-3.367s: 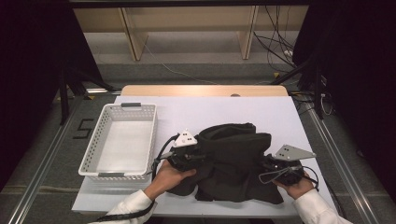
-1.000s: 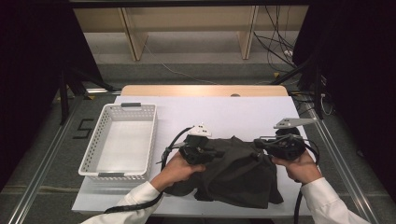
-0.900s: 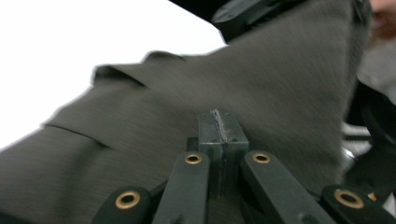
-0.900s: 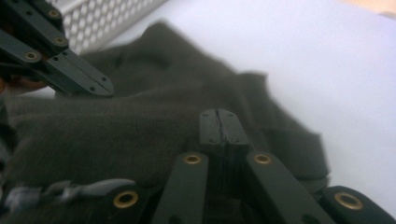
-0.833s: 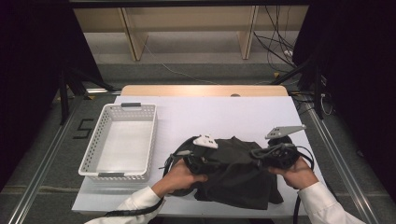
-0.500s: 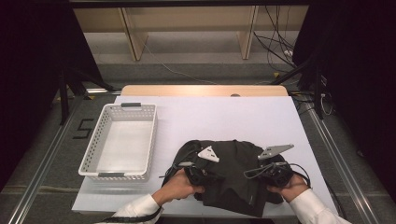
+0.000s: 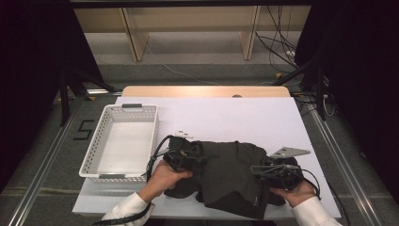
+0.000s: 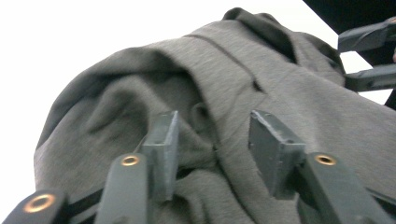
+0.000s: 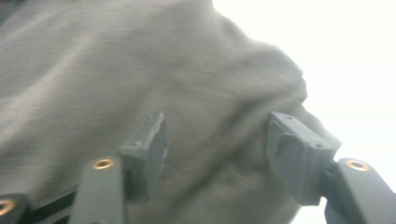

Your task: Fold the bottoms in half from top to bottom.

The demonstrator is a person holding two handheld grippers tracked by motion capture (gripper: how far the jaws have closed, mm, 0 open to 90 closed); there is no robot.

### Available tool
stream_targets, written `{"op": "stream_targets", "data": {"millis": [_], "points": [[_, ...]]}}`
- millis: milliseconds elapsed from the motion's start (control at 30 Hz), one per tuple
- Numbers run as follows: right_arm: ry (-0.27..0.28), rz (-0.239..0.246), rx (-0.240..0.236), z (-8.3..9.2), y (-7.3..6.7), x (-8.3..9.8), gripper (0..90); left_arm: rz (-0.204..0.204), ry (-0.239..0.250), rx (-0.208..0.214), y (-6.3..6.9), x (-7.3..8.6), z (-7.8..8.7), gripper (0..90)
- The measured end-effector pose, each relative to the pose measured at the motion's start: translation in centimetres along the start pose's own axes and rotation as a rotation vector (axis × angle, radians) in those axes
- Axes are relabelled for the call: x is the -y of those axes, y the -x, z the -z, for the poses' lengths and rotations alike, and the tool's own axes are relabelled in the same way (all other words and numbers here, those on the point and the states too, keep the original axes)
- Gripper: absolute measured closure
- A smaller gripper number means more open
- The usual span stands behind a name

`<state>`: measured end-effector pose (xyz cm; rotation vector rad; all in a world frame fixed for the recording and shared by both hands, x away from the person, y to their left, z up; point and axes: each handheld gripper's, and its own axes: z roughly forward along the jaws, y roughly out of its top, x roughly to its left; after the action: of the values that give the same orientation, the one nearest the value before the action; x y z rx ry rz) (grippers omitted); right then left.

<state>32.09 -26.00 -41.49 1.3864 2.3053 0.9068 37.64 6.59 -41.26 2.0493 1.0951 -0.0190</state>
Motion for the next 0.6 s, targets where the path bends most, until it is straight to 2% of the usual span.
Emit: {"op": "stream_targets", "data": {"millis": [100,133,200,300,400,467,533,600], "points": [[-0.032,-0.076,0.037,0.0,1.0,0.6,29.7,0.004,-0.062,0.01,0.4,0.1,-0.9,42.0],[-0.039,-0.086,0.036,0.0,1.2,0.8,29.3,0.011,-0.08,0.012,0.4,0.1,-1.4,40.5],[-0.074,-0.114,0.013,-0.3,1.4,1.4,29.3,0.031,-0.092,0.014,0.2,0.2,-2.0,39.1],[-0.112,-0.126,-0.033,-1.1,1.1,2.1,32.9,0.05,-0.101,0.042,-0.2,0.2,-2.6,41.8],[-0.13,-0.091,-0.033,-1.9,0.4,2.3,47.5,0.04,-0.1,0.074,0.0,0.1,-3.0,59.6],[-0.123,-0.083,-0.042,-2.0,0.3,2.2,63.4,0.035,-0.089,0.076,0.1,0.0,-3.0,74.1],[-0.113,-0.064,-0.047,-2.0,0.2,2.0,75.6,0.019,-0.073,0.081,0.0,-0.5,-2.7,79.3],[-0.096,-0.053,-0.04,-1.9,0.1,1.5,81.8,0.019,-0.047,0.087,-0.1,-1.2,-2.1,80.2]]}}
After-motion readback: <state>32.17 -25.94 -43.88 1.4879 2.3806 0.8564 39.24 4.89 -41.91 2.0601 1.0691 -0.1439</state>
